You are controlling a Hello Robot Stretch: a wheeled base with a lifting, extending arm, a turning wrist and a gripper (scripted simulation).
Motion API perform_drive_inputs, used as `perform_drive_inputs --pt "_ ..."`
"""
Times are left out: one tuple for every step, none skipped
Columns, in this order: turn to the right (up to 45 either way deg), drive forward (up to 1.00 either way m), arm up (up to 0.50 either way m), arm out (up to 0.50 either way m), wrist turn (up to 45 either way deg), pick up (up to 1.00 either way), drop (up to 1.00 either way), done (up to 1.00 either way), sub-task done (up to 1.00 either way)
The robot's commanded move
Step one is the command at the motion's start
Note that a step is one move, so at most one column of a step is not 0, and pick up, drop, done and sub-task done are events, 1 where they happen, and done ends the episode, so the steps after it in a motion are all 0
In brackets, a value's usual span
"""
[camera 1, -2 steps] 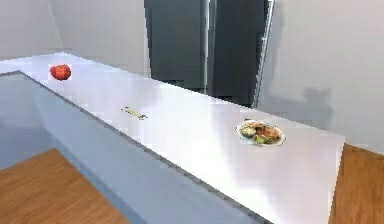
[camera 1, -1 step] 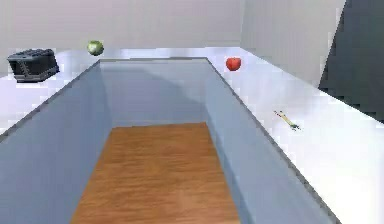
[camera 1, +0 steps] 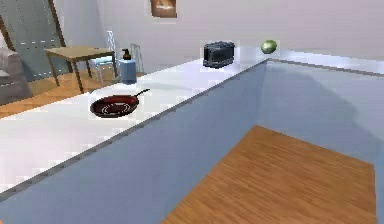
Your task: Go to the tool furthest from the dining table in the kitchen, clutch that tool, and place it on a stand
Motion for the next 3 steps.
perform_drive_inputs --pt "-15.0 0.0 0.0 0.0 0.0 0.0 0.0 0.0 0.0" --pt "-3.0 0.0 0.0 0.0 0.0 0.0 0.0 0.0 0.0" --pt "45.0 0.0 0.0 0.0 0.0 0.0 0.0 0.0 0.0"
